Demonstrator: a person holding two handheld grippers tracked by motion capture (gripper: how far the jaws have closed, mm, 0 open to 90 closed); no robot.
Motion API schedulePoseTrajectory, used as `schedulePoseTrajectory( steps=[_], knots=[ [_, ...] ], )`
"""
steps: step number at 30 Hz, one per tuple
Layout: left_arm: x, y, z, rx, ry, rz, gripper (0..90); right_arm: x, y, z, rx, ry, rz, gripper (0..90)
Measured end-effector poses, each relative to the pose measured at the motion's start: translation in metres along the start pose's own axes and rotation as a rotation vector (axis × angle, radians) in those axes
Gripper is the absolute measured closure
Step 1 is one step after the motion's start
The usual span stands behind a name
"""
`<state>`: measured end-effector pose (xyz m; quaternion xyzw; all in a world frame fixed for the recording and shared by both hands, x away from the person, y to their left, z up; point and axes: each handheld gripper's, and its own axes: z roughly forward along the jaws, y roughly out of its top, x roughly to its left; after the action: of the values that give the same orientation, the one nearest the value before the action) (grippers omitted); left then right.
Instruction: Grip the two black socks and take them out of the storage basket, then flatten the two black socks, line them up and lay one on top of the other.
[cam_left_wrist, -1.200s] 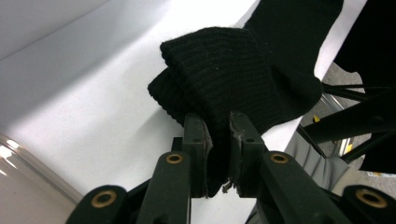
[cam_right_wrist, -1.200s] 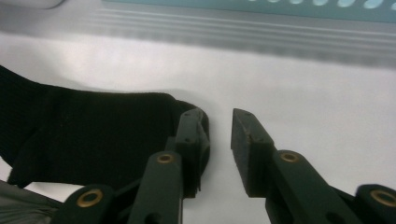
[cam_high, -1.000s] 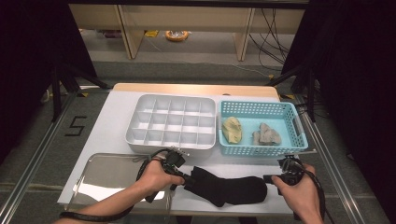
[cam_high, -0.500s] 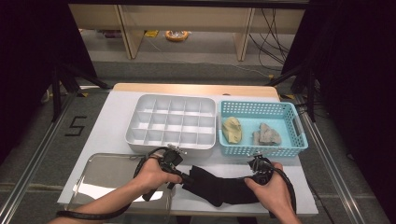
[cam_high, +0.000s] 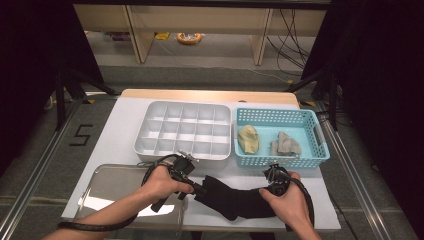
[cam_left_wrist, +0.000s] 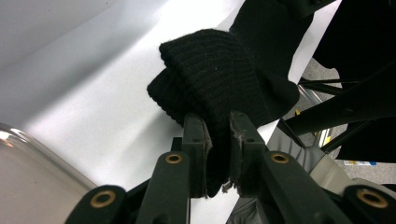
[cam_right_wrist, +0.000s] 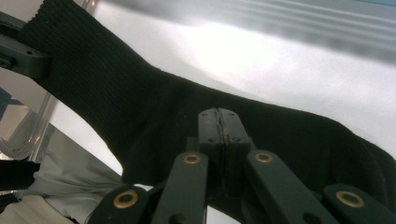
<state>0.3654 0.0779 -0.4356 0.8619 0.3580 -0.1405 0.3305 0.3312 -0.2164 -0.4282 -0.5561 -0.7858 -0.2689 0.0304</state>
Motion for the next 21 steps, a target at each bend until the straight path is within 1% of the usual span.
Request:
schedulePoseTrajectory(
  steps=[2,3,4,6,7,8,9,10,11,12,13,14,15,16,17,18,19,20,21],
  knots=[
    [0.000,0.000,0.000,0.011,0.006,0.002,78.0,0.002,0.001,0.001,0.008,0.009,0.006,89.0],
    [0.000,0.000,0.000,0.008,0.003,-0.001,78.0,0.003,0.001,0.001,0.013,0.012,0.015,89.1],
    [0.000,0.001,0.000,0.006,0.005,-0.001,78.0,0.003,0.001,0.002,0.009,0.006,-0.002,89.0],
    [0.001,0.001,0.001,0.004,-0.002,-0.001,78.0,0.005,0.002,0.004,0.011,0.011,-0.002,89.2],
    [0.001,0.001,0.001,0.010,0.002,0.000,78.0,0.008,0.002,0.005,0.024,0.022,0.030,89.3],
    [0.001,0.001,0.001,0.004,-0.002,-0.003,78.0,0.006,0.003,0.008,0.018,0.011,-0.005,89.8],
    [0.001,0.001,0.000,0.018,0.005,0.009,78.0,0.007,0.003,0.009,0.013,0.025,-0.017,90.0],
    [0.002,0.002,0.000,0.029,0.008,0.021,78.0,0.011,0.002,0.010,0.027,0.033,0.026,90.0],
    [0.000,0.003,0.001,0.004,0.007,-0.007,78.0,0.011,0.002,0.011,0.027,0.046,0.010,90.0],
    [0.001,0.004,0.000,0.017,0.010,0.008,78.0,0.011,0.002,0.013,0.025,0.056,0.011,90.0],
    [0.000,0.004,0.000,0.004,0.003,0.001,78.0,0.012,0.001,0.014,0.026,0.046,-0.007,90.0],
    [-0.001,0.005,0.000,0.001,0.002,0.001,78.0,0.014,0.001,0.016,0.035,0.053,0.000,90.0],
    [0.000,0.006,-0.002,0.021,0.004,0.021,78.0,0.014,0.001,0.017,0.039,0.053,-0.009,90.0],
    [-0.001,0.006,-0.001,0.010,0.002,0.009,78.0,0.018,0.000,0.017,0.053,0.064,0.027,90.0],
    [-0.003,0.006,-0.001,0.000,-0.001,-0.001,78.0,0.016,0.001,0.019,0.048,0.064,-0.015,90.0],
    [-0.003,0.006,-0.001,0.000,-0.002,-0.002,78.0,0.018,0.001,0.020,0.054,0.063,-0.010,90.0],
    [-0.004,0.006,-0.002,0.004,0.002,-0.001,78.0,0.017,0.001,0.021,0.049,0.075,-0.042,90.0],
    [-0.003,0.007,-0.003,0.000,-0.003,-0.003,78.0,0.020,0.000,0.020,0.059,0.066,-0.016,90.0],
    [-0.001,0.007,-0.005,0.025,-0.001,0.021,78.0,0.020,0.000,0.022,0.058,0.068,-0.023,90.0]
  ],
)
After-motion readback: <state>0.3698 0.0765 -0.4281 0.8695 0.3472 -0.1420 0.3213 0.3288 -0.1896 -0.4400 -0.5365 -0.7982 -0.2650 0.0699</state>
